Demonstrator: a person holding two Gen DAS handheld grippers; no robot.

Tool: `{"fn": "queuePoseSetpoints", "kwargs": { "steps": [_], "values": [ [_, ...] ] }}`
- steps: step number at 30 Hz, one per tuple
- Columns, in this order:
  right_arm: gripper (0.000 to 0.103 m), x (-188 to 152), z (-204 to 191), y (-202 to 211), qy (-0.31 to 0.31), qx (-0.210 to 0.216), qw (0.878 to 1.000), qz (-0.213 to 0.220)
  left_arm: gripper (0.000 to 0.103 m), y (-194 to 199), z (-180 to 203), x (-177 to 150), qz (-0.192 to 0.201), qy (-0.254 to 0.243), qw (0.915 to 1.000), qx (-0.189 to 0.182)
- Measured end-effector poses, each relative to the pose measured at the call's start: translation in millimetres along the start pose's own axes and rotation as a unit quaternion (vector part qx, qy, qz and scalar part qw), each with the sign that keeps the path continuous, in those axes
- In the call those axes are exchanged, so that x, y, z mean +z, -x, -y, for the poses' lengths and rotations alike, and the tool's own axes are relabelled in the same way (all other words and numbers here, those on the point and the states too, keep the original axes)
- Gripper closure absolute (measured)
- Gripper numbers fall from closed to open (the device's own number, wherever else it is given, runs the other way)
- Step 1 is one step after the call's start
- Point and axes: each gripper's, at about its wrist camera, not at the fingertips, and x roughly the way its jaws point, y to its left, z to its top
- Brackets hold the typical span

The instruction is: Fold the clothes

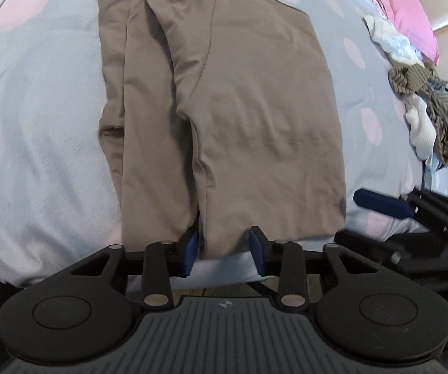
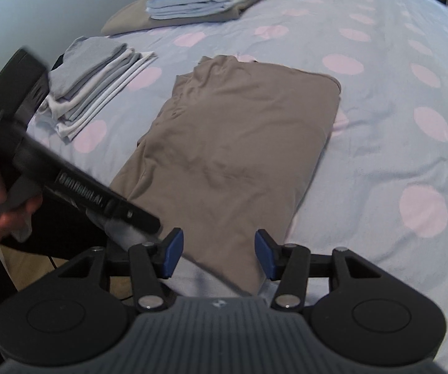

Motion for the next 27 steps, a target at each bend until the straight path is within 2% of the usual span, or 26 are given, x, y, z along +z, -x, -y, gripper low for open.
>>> {"fn": "queuePoseSetpoints", "kwargs": {
  "steps": [2, 3, 7, 10, 12, 17, 22, 24, 27],
  "values": [
    [0.047, -6.0, -5.8, 0.5, 0.026, -0.012, 1.0, 0.007, 0.095, 1.0, -3.5, -0.1, 0.004, 0.01, 0.9999, 0.0],
    [0.043, -8.9, -8.9, 0.4, 0.041, -0.02, 0.999, 0.008, 0.098, 2.1, -4.1, 0.1, 0.006, 0.013, 0.9999, -0.008],
    [0.042, -21.8, -20.9, 2.0, 0.104, -0.043, 0.994, 0.015, 0.099, 23.5, 3.2, 3.6, 0.044, -0.003, 0.9987, -0.024],
    [0.036, -29.6, -29.5, 2.6, 0.128, -0.03, 0.991, 0.021, 0.1, 40.7, 6.7, 11.2, 0.069, 0.002, 0.997, -0.037],
    [0.033, -31.4, -34.7, 1.4, 0.136, -0.034, 0.99, 0.029, 0.1, 51.9, 5.1, 15.1, 0.08, 0.006, 0.9963, -0.03],
    [0.035, -31.2, -41.6, -12.3, 0.159, -0.097, 0.982, 0.028, 0.1, 70.7, -15.7, 18.2, 0.089, 0.034, 0.9953, -0.015],
    [0.044, -36.0, -32.5, -20.8, 0.141, -0.098, 0.985, 0.004, 0.1, 60.6, -29.0, 14.8, 0.067, 0.051, 0.9964, 0.001],
    [0.063, -37.7, -29.7, -21.3, 0.134, -0.098, 0.986, -0.001, 0.1, 52.1, -34.0, 14.1, 0.054, 0.057, 0.9969, 0.01],
    [0.072, -38.3, -24.9, -20.3, 0.12, -0.093, 0.988, -0.004, 0.1, 39.2, -40.6, 13.0, 0.032, 0.062, 0.9972, 0.026]
  ]
}}
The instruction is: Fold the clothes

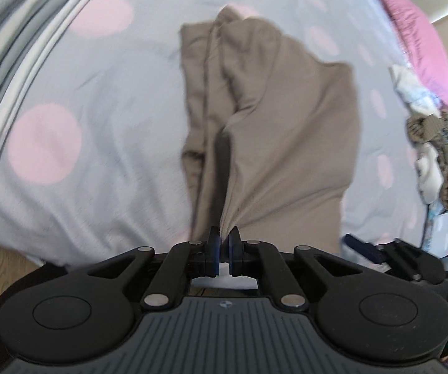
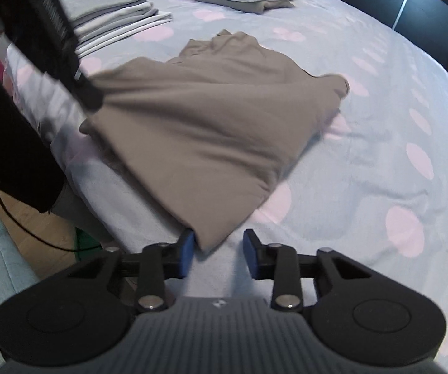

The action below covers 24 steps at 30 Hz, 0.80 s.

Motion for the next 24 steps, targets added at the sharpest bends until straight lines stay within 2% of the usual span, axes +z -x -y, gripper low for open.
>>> {"fn": "queuePoseSetpoints", "kwargs": {
  "steps": [3, 7, 9, 10, 11, 12, 13, 15, 17, 20, 24],
  "values": [
    [0.081, 0.2, 2.0, -1.5, -0.011, 0.009, 1.0, -0.004, 0.1, -12.0, -3.0, -1.3, -0.011, -0.008, 0.9997, 0.018],
    [0.081, -0.4, 3.8, -4.4, -0.019, 0.02, 1.0, -0.013, 0.096, -20.9, -2.4, -1.0, -0.019, -0.009, 0.9994, 0.026],
    [0.075, -1.3, 8.1, -1.4, -0.032, 0.034, 0.999, -0.015, 0.089, -18.2, -4.4, -2.1, -0.016, -0.003, 0.9995, 0.028],
    [0.07, -2.0, 11.0, 1.5, -0.04, 0.044, 0.998, -0.014, 0.08, -16.3, -4.9, -3.3, -0.014, -0.003, 0.9994, 0.032],
    [0.059, -2.6, 14.4, 5.9, -0.051, 0.057, 0.997, -0.012, 0.068, -13.8, -5.3, -5.0, -0.01, -0.003, 0.9993, 0.036],
    [0.053, -2.6, 17.7, 10.6, -0.063, 0.07, 0.996, -0.007, 0.062, -11.2, -5.6, -6.8, -0.004, -0.004, 0.9992, 0.039],
    [0.05, -2.1, 20.9, 15.1, -0.076, 0.082, 0.994, 0.001, 0.053, -8.5, -5.5, -8.4, 0.003, -0.004, 0.9993, 0.037],
    [0.044, 1.2, 27.3, 19.9, -0.102, 0.099, 0.99, 0.015, 0.051, -6.4, -5.2, -11.4, 0.013, -0.008, 0.9995, 0.028],
    [0.043, 2.6, 35.4, 19.0, -0.134, 0.105, 0.985, 0.021, 0.046, -8.2, -3.3, -11.6, 0.014, -0.016, 0.9994, 0.026],
    [0.045, 1.3, 55.3, 6.0, -0.215, 0.12, 0.969, 0.002, 0.046, -19.6, 2.3, -8.9, 0.004, -0.036, 0.9983, 0.046],
    [0.061, -8.4, 76.4, -18.7, -0.307, 0.174, 0.935, -0.042, 0.053, -27.8, 1.5, -7.5, -0.002, -0.04, 0.9979, 0.05]
  ]
}}
